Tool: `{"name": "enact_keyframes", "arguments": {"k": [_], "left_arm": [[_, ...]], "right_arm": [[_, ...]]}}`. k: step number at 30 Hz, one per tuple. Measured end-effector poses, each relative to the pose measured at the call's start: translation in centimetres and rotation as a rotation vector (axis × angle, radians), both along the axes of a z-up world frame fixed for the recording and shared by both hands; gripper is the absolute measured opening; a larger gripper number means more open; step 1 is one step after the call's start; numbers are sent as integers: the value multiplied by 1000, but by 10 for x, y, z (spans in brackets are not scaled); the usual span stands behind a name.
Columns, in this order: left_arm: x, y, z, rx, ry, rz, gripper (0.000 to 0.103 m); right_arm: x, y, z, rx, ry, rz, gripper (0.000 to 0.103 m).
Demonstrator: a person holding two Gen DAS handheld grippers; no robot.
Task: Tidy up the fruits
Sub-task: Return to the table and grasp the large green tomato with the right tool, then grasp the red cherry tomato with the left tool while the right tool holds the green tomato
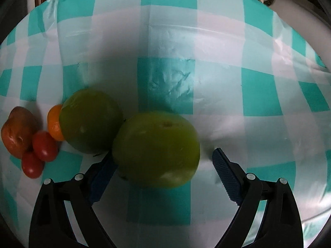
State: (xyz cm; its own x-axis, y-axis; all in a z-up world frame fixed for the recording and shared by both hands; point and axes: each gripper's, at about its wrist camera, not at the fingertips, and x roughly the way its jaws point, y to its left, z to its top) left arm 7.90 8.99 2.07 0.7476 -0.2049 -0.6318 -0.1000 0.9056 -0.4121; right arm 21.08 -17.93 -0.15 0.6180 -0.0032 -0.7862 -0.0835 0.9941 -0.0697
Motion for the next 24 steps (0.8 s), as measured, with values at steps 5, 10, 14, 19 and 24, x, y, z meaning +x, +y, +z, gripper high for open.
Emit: {"name": "enact_keyframes", "arguments": {"k": [5, 10, 14, 19, 24], "left_arm": [[-2, -5, 0, 15, -3, -8, 101], [-1, -3, -2, -3, 6, -17, 101], [0, -3, -4, -14, 18, -24, 101], [0, -9, -4, 5, 25, -63, 101], [2, -31, -1, 84, 25, -152, 101]], "right_arm": [[-1, 0, 2, 22, -7, 53, 67], [-24, -7, 4, 89, -7, 23, 67], [-65, -15, 6, 175, -22, 11, 67], [-127, -23, 12, 257, -60, 3, 67], [-163, -26, 14, 389, -106, -24, 67]]}}
